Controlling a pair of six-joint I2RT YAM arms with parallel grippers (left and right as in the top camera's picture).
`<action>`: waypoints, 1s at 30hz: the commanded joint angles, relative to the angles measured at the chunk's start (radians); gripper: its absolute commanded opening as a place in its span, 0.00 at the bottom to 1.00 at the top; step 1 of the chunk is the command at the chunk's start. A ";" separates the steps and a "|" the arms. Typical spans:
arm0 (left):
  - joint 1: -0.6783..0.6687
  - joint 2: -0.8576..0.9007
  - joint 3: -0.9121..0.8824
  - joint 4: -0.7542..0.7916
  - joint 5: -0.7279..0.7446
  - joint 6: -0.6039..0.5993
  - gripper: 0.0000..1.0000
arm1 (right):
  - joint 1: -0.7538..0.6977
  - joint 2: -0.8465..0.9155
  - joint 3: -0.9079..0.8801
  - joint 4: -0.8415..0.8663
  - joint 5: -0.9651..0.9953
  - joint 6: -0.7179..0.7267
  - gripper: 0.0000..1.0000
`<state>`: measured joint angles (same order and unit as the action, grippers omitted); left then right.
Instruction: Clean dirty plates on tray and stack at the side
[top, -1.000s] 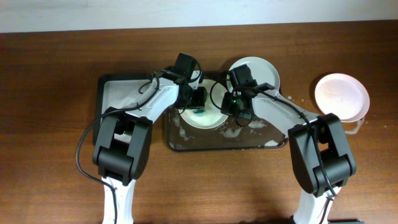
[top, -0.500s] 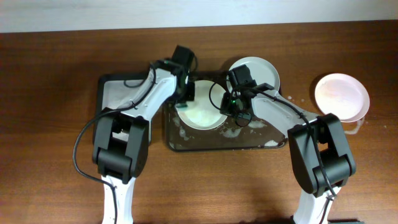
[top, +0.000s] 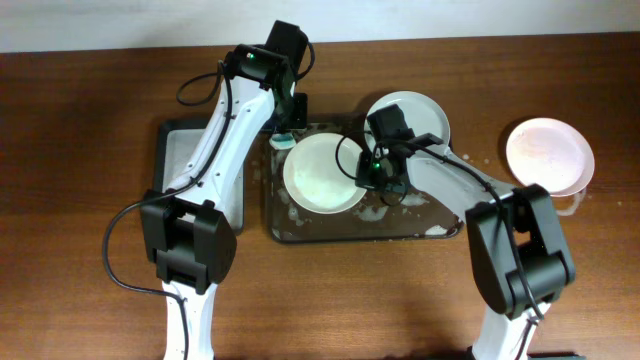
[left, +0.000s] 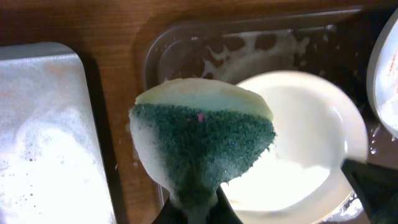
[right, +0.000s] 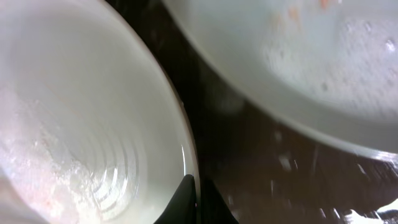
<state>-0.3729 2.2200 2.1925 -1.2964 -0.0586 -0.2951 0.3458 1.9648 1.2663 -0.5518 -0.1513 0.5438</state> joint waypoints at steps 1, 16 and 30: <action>0.003 0.007 0.018 -0.005 0.030 -0.006 0.00 | 0.000 -0.202 -0.004 -0.068 0.080 -0.070 0.04; 0.003 0.007 0.018 -0.004 0.175 -0.006 0.01 | 0.016 -0.663 -0.004 -0.351 0.843 -0.099 0.04; 0.003 0.007 0.018 0.021 0.206 -0.008 0.01 | 0.292 -0.591 -0.005 -0.357 1.181 -0.137 0.04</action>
<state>-0.3729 2.2200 2.1929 -1.2903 0.1249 -0.2951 0.5934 1.3285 1.2583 -0.9085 0.9577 0.4141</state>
